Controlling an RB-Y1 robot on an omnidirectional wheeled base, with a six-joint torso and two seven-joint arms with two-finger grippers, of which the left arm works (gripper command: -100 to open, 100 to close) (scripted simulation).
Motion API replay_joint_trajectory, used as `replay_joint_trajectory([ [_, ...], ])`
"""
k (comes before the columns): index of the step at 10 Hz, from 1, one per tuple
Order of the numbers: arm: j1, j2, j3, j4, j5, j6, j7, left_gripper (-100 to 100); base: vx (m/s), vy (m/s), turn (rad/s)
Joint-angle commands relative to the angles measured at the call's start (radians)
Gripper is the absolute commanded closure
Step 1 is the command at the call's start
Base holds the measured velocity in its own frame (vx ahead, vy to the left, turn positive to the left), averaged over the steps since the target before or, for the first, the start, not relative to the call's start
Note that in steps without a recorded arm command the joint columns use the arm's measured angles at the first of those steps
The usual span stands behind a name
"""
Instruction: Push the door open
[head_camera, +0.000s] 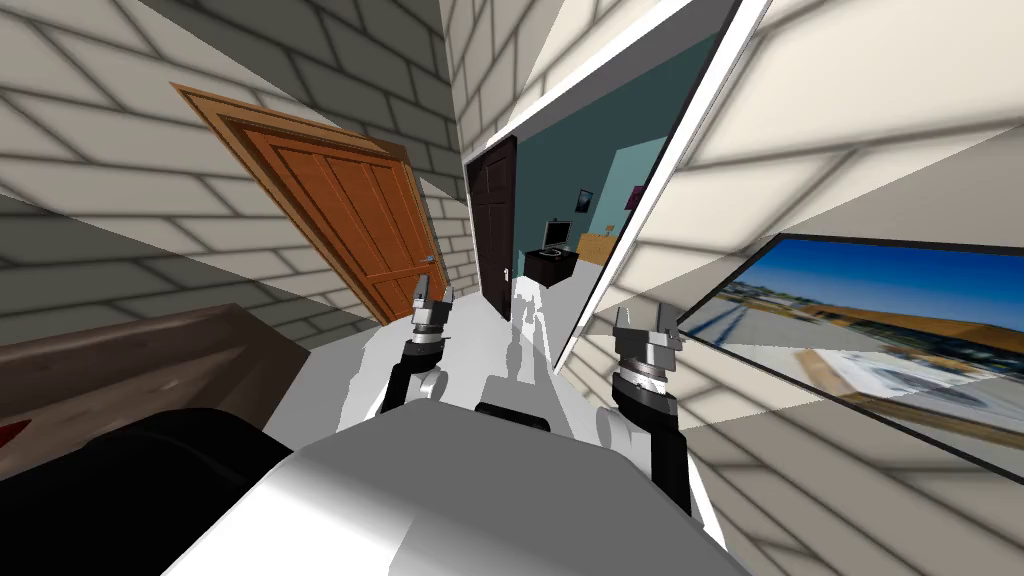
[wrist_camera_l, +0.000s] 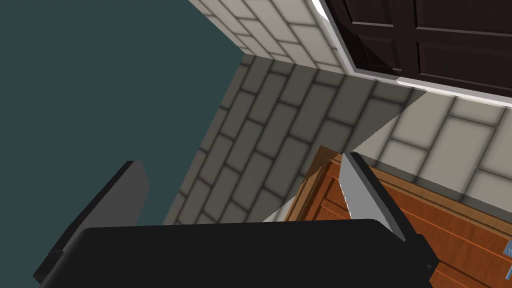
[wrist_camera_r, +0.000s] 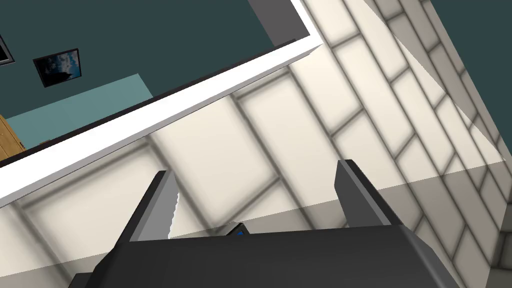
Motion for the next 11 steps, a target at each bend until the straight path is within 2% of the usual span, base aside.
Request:
replay_joint_trajectory([
  [1, -0.006, 0.008, -0.014, 0.026, 0.002, -0.005, -0.002, -100, 0.126, 0.037, -0.025],
  [4, -0.015, 0.018, -0.035, 0.064, 0.006, -0.013, -0.004, -100, 0.212, 0.047, -0.027],
  [11, -0.046, 0.044, -0.107, 0.199, 0.018, -0.042, -0.013, -100, 0.177, 0.08, -0.03],
])
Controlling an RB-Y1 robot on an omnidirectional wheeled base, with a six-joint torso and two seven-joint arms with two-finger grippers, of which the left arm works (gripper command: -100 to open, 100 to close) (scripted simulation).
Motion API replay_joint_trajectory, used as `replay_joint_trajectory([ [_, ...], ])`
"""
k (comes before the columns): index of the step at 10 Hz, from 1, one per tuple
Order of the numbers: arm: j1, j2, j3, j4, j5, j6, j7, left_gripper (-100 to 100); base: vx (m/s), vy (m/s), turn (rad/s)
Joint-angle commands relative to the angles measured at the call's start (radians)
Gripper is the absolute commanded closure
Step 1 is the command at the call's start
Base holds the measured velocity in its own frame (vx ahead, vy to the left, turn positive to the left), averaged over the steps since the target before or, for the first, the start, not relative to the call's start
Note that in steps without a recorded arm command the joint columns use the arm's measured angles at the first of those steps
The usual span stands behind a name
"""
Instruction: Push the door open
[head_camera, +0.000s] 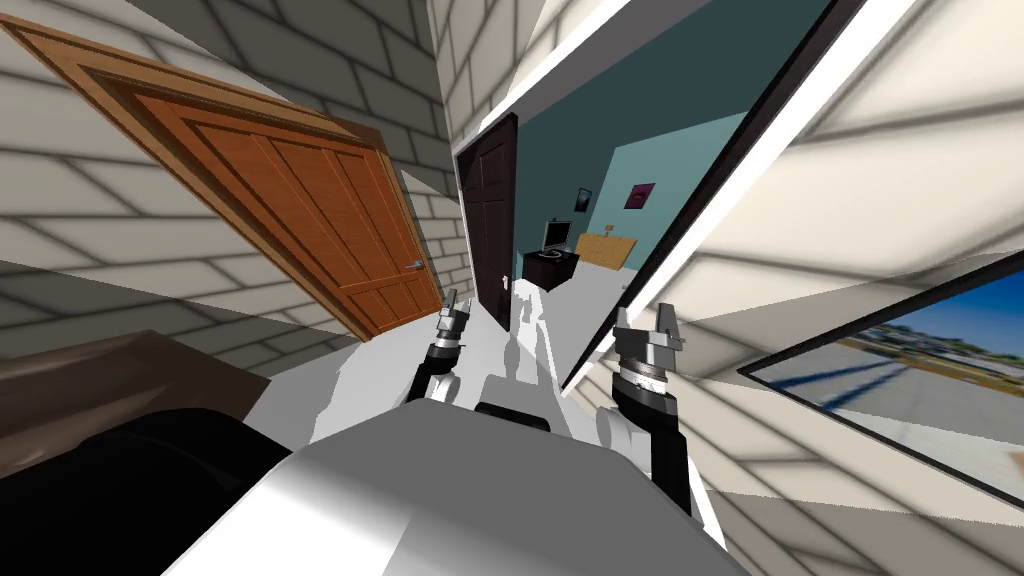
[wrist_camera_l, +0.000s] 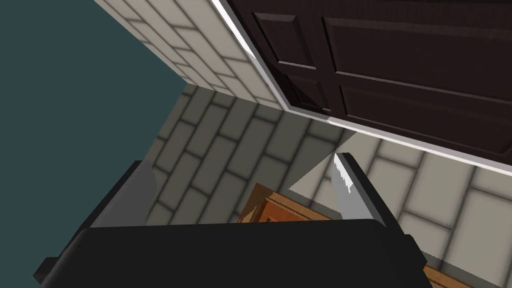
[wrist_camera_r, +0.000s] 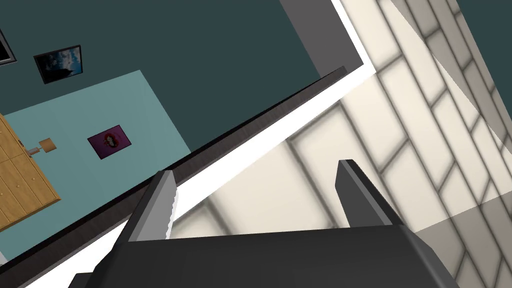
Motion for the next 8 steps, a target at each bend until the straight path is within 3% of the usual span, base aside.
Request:
replay_joint_trajectory([
  [1, -0.007, 0.007, -0.022, 0.039, 0.004, -0.01, -0.002, -100, 0.158, 0.07, -0.05],
  [8, -0.043, 0.03, -0.106, 0.196, 0.018, -0.043, -0.011, -100, 0.165, 0.097, -0.038],
])
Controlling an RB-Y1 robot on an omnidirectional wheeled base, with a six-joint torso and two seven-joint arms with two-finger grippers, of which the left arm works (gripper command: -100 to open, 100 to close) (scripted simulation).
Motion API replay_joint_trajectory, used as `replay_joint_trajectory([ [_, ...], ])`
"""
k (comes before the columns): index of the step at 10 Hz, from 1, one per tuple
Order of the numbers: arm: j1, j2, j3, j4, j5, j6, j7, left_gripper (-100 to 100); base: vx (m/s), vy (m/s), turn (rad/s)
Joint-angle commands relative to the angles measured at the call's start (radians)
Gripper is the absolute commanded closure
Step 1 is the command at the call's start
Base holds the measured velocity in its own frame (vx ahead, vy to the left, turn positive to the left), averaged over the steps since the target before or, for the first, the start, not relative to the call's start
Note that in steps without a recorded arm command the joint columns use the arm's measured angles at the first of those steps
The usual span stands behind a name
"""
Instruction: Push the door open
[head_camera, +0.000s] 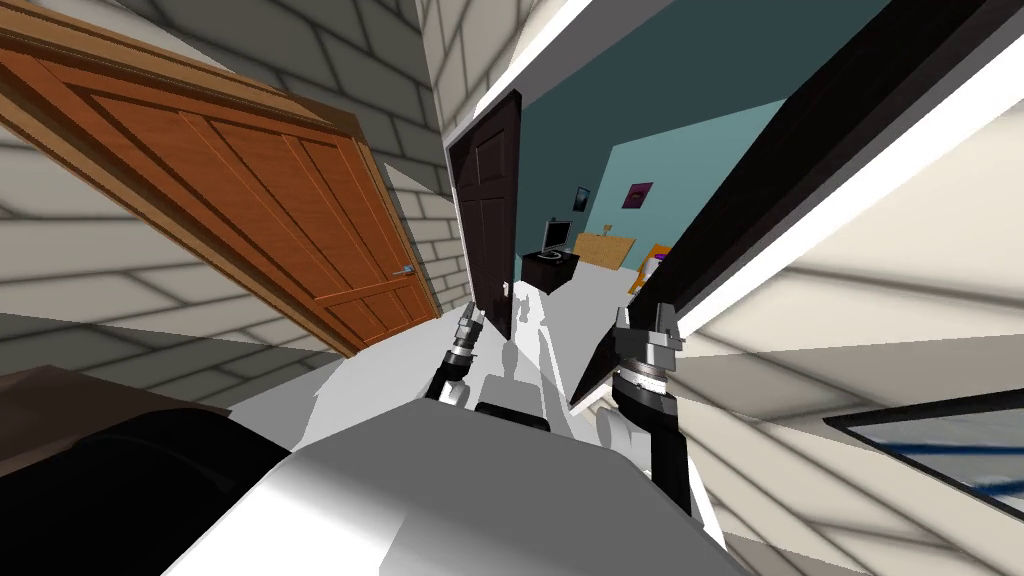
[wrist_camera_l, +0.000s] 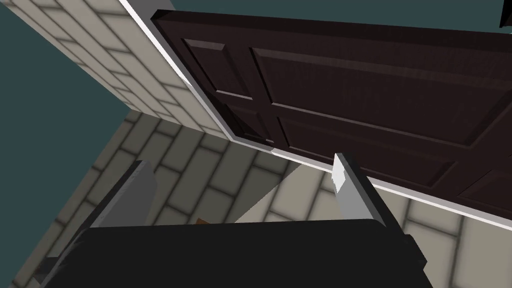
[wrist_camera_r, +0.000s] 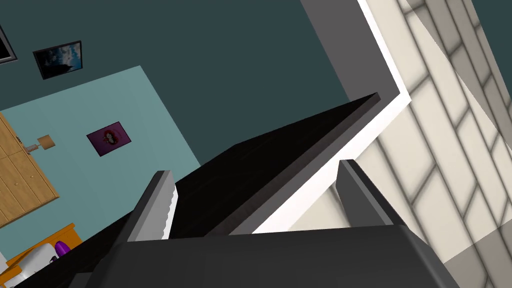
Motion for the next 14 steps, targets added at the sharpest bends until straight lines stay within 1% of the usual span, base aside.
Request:
replay_joint_trajectory([
  [1, -0.011, 0.004, -0.012, 0.033, 0.003, -0.009, 0.0, -100, 0.112, 0.073, -0.018],
  [3, -0.018, 0.008, -0.029, 0.065, 0.006, -0.015, -0.002, -100, 0.096, 0.071, -0.028],
  [4, -0.025, 0.011, -0.046, 0.097, 0.009, -0.022, -0.004, -100, 0.128, 0.093, -0.04],
  [5, -0.029, 0.013, -0.055, 0.112, 0.011, -0.025, -0.005, -100, 0.121, 0.1, -0.036],
  [6, -0.036, 0.017, -0.072, 0.144, 0.013, -0.032, -0.007, -100, 0.139, 0.094, -0.041],
  [9, -0.048, 0.022, -0.098, 0.193, 0.018, -0.042, -0.01, -100, 0.118, 0.088, -0.03],
  [11, -0.063, 0.029, -0.133, 0.258, 0.024, -0.056, -0.014, -100, 0.128, 0.08, -0.051],
  [13, -0.07, 0.032, -0.151, 0.29, 0.027, -0.062, -0.016, -100, 0.149, 0.12, -0.03],
  [14, -0.078, 0.035, -0.168, 0.323, 0.03, -0.069, -0.018, -100, 0.14, 0.117, -0.052],
])
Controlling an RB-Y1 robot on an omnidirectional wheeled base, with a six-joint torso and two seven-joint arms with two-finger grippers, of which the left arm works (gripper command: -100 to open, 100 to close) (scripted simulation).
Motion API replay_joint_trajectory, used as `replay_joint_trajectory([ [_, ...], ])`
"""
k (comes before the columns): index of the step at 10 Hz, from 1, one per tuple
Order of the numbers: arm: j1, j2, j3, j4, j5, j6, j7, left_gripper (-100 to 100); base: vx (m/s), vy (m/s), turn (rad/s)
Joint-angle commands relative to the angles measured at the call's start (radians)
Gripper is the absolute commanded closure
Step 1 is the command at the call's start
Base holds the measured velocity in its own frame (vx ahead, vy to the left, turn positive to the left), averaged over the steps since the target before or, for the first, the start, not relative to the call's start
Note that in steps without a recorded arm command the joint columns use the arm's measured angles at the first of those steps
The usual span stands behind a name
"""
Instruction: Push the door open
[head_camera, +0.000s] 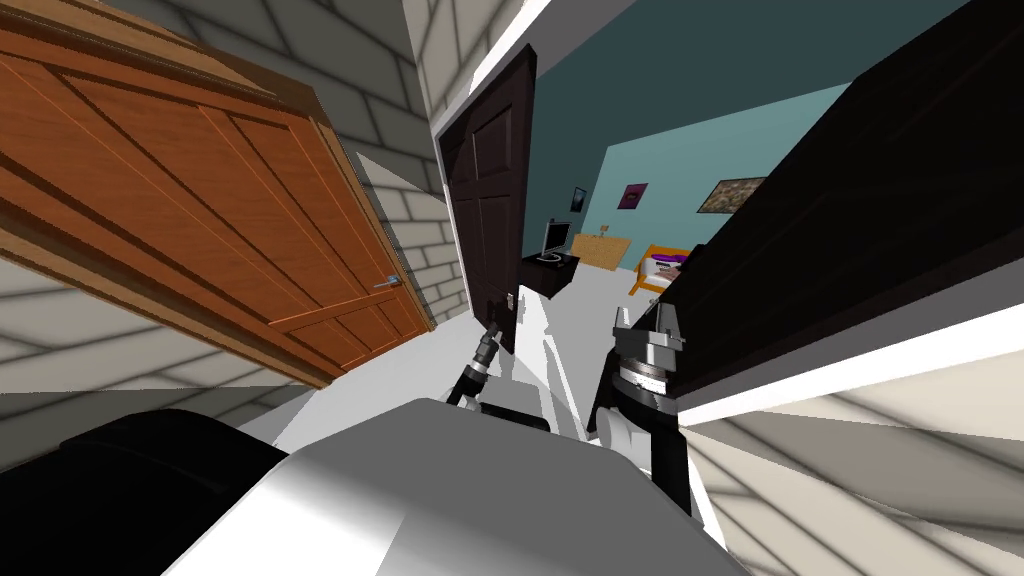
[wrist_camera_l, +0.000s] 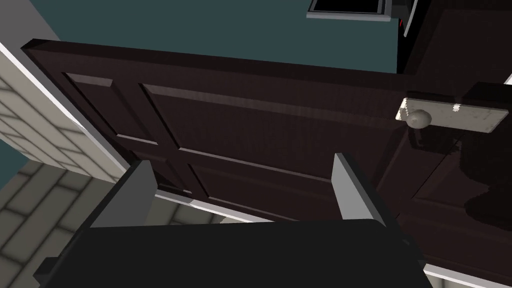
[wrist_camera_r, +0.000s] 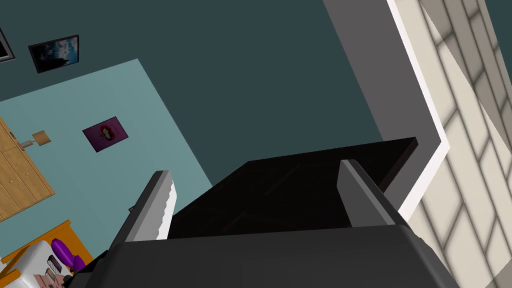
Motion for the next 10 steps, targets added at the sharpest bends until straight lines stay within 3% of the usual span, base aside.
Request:
replay_joint_trajectory([
  [1, -0.009, 0.01, -0.025, 0.041, 0.006, -0.006, -0.001, -100, 0.18, 0.122, -0.047],
  [10, -0.052, 0.026, -0.124, 0.224, 0.023, -0.044, -0.013, -100, 0.123, 0.098, -0.034],
])
